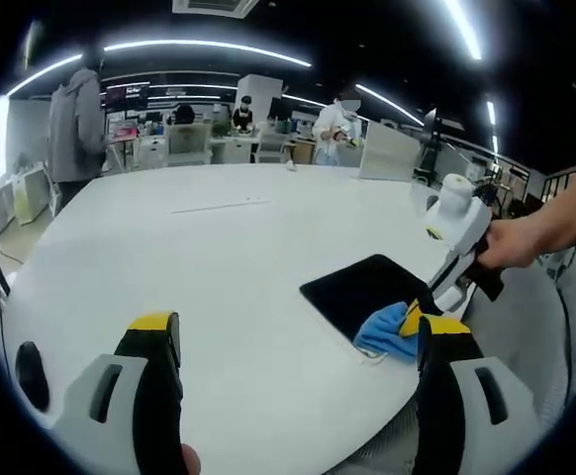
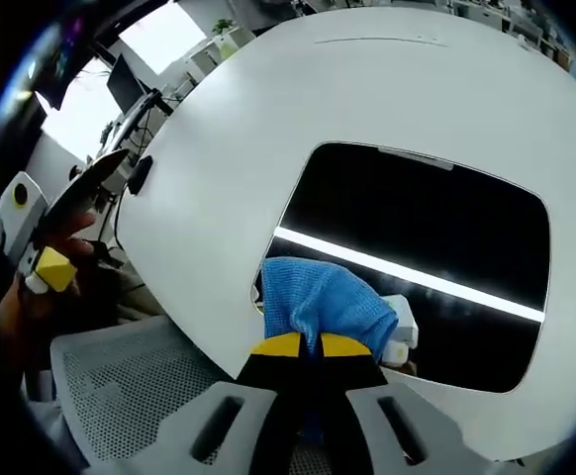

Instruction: Wipe the mirror surface with the cleaning cloth until all visible marks leave the cleaned area.

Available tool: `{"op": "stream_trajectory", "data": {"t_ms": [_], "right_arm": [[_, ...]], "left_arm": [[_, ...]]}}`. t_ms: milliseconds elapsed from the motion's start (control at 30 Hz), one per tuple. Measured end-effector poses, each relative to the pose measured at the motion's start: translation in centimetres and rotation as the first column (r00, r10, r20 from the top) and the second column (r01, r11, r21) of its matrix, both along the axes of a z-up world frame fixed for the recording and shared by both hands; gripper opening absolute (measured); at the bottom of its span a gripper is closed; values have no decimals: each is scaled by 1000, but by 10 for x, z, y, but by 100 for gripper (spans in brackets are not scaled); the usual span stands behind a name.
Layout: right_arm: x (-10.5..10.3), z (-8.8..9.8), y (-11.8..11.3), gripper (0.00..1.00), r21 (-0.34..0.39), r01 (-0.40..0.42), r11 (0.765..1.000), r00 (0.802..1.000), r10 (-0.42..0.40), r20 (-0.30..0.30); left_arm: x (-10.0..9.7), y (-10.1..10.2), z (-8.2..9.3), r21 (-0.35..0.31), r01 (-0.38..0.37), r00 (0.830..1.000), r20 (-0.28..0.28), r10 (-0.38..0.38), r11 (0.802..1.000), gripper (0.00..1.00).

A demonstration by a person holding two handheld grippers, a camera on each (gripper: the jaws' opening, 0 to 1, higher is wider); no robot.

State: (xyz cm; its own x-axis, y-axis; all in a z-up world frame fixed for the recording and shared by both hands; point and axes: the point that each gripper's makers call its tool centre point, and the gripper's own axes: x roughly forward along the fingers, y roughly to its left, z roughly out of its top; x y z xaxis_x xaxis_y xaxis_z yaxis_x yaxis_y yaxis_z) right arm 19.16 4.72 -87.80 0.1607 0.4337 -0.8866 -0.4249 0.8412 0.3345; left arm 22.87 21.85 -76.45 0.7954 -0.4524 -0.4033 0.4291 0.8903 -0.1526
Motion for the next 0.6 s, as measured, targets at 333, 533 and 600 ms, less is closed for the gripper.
{"op": "stream_trajectory", "data": {"t_ms": [333, 533, 600], "right_arm": [[4, -1, -12, 0, -4, 13, 1000, 1000, -13, 3], [8, 0, -26, 0, -6, 42, 999, 999, -42, 1], [10, -1, -30, 0, -8, 46, 999, 999, -46, -1]], "left_arm": [[4, 0, 3, -4, -3, 1000, 8, 3, 1000, 99], [5, -2, 0, -1, 5, 1000, 5, -5, 1000, 99], [7, -1, 0, -5, -1, 1000, 5, 1, 1000, 99]]}}
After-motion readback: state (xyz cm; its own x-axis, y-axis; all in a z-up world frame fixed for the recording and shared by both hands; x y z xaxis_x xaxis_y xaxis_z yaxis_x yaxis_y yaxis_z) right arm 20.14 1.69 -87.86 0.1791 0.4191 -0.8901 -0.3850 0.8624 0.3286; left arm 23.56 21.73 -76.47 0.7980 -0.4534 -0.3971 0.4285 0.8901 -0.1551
